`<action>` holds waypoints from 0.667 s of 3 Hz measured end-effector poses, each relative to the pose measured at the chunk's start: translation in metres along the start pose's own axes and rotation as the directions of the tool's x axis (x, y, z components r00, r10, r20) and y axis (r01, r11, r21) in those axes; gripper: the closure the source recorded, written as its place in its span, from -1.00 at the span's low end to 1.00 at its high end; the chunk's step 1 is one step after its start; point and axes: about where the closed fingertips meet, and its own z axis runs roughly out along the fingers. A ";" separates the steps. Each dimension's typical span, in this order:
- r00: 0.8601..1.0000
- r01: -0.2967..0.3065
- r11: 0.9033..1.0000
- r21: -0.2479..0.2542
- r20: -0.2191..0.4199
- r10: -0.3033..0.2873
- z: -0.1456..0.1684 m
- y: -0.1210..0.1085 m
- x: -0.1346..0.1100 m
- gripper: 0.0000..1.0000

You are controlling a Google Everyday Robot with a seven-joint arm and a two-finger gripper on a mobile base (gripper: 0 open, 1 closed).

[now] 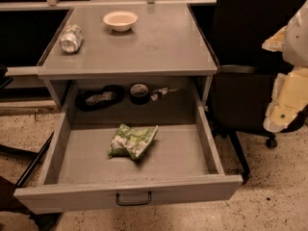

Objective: Pick green jalapeno chip bag from top drawer and place on counter

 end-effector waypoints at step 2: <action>0.999 0.013 0.999 -0.044 0.037 -0.011 0.029 0.012 -0.006 -1.00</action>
Offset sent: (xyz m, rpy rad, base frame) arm -0.0052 0.0379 -0.0907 0.1197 0.1123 0.0884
